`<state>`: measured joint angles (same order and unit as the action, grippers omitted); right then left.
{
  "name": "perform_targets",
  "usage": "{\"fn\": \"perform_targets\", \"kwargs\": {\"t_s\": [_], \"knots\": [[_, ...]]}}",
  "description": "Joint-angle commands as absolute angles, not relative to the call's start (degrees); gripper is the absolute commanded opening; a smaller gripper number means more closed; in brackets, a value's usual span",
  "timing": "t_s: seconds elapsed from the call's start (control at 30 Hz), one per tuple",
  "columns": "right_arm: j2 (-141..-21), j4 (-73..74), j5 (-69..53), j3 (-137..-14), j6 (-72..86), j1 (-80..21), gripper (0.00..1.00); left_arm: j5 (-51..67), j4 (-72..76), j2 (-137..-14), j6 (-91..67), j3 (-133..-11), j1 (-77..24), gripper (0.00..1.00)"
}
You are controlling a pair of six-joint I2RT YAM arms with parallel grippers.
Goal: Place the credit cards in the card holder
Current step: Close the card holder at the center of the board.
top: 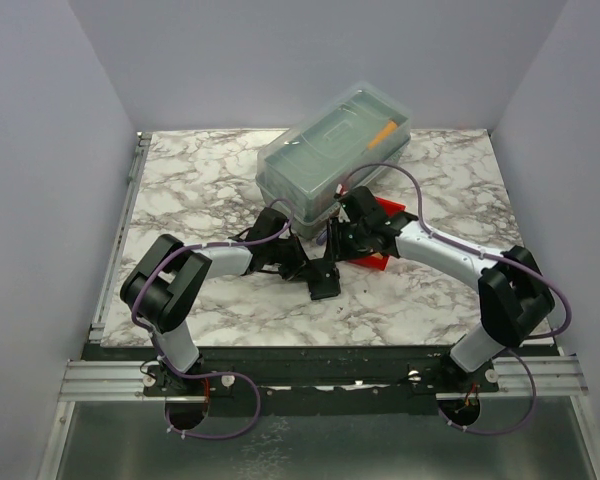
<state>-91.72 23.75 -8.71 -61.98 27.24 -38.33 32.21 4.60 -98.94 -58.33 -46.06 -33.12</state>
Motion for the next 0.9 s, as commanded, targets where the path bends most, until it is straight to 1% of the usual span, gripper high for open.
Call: {"fn": "perform_targets", "kwargs": {"t_s": [0.0, 0.3, 0.6, 0.87], "knots": [[-93.46, 29.9, -1.71, -64.8, 29.92, -39.85, 0.42, 31.99, 7.11, -100.23, -56.54, -46.63, -33.57, 0.08], [-96.45, 33.14, 1.77, -66.27, 30.41, -42.04, 0.39, 31.9, 7.1, -100.46, -56.46, -46.66, -33.57, 0.08], [-97.64, 32.81, 2.46, -65.83, 30.72, -42.22, 0.28, 31.82, 7.11, -100.29, -56.53, -46.33, -33.51, 0.08], [-98.41, 32.09, 2.98, -66.46, 30.86, -42.36, 0.24, 31.79, 7.12, -100.37, -56.49, -46.22, -33.53, 0.08]]}}
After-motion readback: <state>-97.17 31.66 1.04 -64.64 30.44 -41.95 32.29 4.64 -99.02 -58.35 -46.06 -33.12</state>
